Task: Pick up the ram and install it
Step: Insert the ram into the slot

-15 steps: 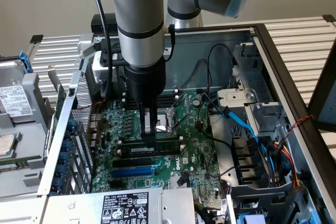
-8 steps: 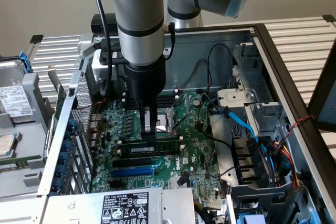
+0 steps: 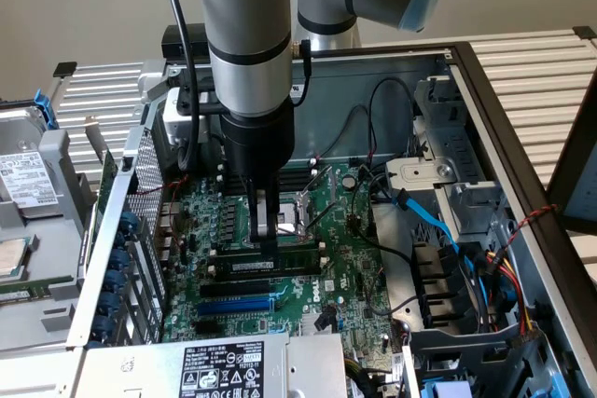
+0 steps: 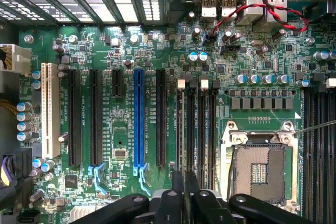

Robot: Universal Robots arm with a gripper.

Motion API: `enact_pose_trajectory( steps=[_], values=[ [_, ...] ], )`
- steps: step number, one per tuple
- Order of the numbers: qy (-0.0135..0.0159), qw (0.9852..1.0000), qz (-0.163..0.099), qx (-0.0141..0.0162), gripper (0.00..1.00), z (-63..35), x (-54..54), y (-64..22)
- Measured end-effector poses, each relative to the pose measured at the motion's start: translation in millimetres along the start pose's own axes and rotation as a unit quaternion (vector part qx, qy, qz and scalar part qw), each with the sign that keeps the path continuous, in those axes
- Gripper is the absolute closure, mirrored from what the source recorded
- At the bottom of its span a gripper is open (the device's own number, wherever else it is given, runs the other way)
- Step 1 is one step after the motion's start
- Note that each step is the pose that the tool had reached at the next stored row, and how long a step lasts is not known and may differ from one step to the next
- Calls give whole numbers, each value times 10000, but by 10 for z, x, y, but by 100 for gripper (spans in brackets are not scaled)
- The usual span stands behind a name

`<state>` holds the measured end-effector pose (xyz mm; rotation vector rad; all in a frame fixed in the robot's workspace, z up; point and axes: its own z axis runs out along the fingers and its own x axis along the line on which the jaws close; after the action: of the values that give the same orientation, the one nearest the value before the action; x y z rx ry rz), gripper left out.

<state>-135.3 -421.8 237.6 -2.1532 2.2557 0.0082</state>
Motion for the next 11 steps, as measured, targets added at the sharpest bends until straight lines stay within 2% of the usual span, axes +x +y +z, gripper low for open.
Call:
enact_pose_trajectory(
  steps=[11],
  values=[
    [0,10000,1,0,89,-1,-16,-9]
  ],
)
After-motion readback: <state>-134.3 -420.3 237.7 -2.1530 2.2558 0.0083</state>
